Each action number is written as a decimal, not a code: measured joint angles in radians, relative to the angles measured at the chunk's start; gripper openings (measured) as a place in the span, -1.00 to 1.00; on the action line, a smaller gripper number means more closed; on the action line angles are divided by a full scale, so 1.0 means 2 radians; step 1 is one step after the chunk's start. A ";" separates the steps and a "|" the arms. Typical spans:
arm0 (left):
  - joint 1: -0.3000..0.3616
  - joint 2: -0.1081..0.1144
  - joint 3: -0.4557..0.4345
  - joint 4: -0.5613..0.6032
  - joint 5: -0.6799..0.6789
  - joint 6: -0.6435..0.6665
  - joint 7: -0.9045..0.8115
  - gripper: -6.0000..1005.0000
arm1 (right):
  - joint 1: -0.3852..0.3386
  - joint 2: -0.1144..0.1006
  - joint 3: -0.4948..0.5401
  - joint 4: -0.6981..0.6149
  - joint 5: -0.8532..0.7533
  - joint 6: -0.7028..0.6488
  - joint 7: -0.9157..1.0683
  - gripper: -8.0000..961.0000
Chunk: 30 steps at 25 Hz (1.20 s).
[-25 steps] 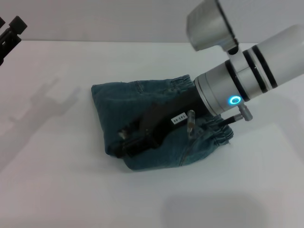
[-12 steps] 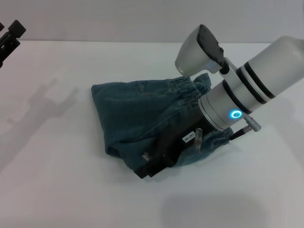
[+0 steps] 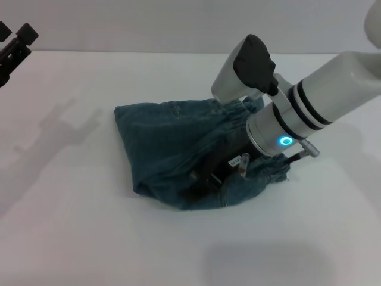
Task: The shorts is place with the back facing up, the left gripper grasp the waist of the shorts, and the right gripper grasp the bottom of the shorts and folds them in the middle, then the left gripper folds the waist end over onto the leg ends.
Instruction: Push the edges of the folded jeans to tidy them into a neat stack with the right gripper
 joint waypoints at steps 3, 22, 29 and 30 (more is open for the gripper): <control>-0.004 0.000 -0.001 -0.006 0.000 -0.001 0.001 0.61 | 0.003 0.001 -0.014 0.001 0.000 0.033 -0.001 0.19; -0.008 0.000 -0.008 -0.013 -0.001 -0.002 0.001 0.61 | -0.029 0.002 -0.048 -0.059 0.006 0.087 -0.060 0.19; -0.008 0.001 -0.013 -0.019 -0.001 -0.002 0.004 0.61 | -0.154 -0.004 -0.017 -0.185 0.141 0.058 -0.206 0.19; -0.008 0.001 -0.013 -0.019 -0.001 -0.002 0.004 0.61 | -0.167 -0.004 -0.001 -0.186 0.170 0.057 -0.234 0.19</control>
